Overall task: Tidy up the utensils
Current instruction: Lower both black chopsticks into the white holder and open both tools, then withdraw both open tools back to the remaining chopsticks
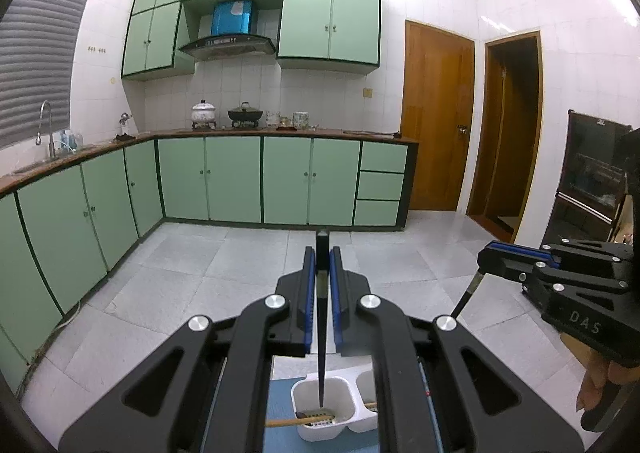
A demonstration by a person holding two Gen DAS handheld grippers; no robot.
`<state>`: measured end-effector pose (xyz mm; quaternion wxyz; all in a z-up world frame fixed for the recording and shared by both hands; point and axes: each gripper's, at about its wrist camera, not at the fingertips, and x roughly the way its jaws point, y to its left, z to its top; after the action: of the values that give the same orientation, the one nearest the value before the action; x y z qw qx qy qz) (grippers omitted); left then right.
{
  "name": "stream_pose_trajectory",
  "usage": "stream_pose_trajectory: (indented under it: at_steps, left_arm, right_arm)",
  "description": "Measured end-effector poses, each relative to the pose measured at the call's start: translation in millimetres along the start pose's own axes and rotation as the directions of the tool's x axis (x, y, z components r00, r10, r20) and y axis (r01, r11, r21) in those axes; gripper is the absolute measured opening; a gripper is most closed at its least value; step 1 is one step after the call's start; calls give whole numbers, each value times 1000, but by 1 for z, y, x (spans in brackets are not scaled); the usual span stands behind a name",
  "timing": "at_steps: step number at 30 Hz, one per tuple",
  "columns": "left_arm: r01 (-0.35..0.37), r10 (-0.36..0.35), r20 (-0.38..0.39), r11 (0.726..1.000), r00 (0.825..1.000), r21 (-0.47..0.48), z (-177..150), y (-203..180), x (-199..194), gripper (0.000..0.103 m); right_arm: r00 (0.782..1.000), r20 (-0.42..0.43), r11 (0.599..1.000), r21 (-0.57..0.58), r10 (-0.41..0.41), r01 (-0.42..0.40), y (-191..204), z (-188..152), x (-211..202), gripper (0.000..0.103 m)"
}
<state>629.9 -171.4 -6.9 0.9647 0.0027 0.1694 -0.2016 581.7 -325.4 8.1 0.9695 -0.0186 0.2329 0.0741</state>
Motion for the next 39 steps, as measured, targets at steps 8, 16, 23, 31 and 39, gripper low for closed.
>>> stream_pose_trajectory:
  at_steps: [8, 16, 23, 31, 39]
  left_arm:
    - [2, -4, -65, 1000, 998, -31, -37, 12, 26, 6]
    - [-15, 12, -73, 999, 997, -41, -52, 27, -15, 40]
    - [-34, 34, -60, 999, 998, -1, -79, 33, -109, 52]
    - [-53, 53, -110, 999, 993, 4, -212, 22, -228, 62]
    - [-48, 36, -235, 998, 971, -45, -334, -8, -274, 66]
  right_arm:
    - [999, -50, 1000, 19, 19, -18, -2, -36, 27, 6]
    - [999, -32, 1000, 27, 18, -17, 8, -62, -4, 13]
    - [999, 29, 999, 21, 24, -25, 23, -88, -76, 19]
    - [999, 28, 997, 78, -21, 19, 50, -224, -174, 31]
    - [990, -125, 979, 186, -60, 83, 89, -386, -215, 35]
